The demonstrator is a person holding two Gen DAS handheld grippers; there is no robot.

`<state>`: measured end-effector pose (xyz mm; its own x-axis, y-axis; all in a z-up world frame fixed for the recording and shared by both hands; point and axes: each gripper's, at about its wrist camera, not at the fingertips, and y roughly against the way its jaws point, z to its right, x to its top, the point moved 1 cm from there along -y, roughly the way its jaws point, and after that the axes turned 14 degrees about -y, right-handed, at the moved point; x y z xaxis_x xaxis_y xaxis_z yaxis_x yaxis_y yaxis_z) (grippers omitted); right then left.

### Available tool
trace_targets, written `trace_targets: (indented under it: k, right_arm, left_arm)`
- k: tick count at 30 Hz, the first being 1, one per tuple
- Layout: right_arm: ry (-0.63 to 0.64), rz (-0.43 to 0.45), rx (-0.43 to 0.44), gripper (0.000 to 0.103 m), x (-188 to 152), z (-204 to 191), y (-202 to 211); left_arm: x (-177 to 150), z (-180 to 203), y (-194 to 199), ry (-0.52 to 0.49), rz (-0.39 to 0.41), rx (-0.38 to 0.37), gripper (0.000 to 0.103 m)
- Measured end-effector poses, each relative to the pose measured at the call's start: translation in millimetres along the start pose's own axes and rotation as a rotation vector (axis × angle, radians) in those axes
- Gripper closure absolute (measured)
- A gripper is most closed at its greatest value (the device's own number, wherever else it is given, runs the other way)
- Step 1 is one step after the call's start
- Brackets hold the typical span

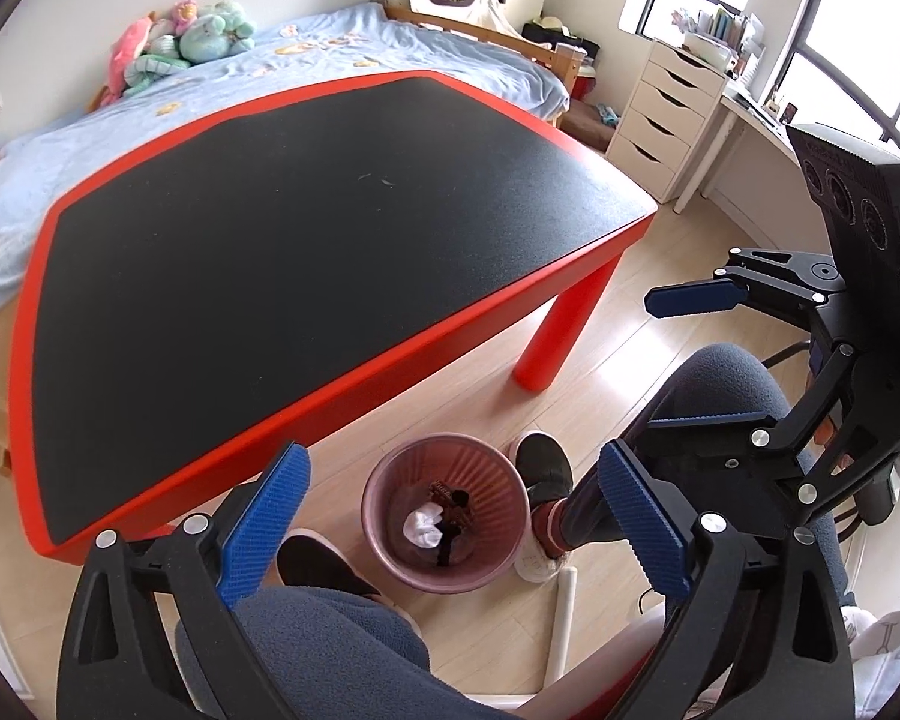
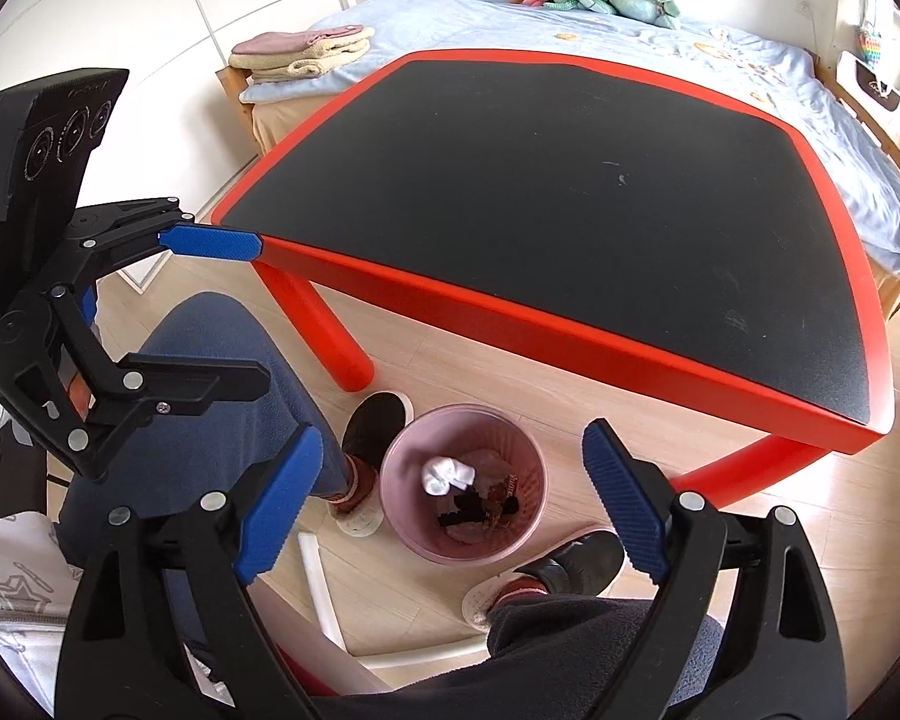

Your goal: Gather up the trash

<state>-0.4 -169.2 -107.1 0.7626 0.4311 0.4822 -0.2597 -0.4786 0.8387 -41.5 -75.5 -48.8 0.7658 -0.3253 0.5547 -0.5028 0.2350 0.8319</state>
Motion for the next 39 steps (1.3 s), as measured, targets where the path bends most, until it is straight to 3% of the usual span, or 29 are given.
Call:
trace_targets:
  k: [14, 20, 39]
  right_arm:
    - [-0.053, 0.000, 0.012, 0.007, -3, 1, 0]
    - [-0.065, 0.038, 0.005, 0.006, 8, 1, 10]
    - [-0.079, 0.254, -0.116, 0.003, 112, 3, 57]
  left_arm:
    - [-5, -3, 7, 0.050, 0.014, 0.019, 0.008]
    - [-2, -15, 13, 0.078, 0.021, 0.052, 0.008]
    - [55, -68, 60, 0.125, 0.149, 0.247, 0.006]
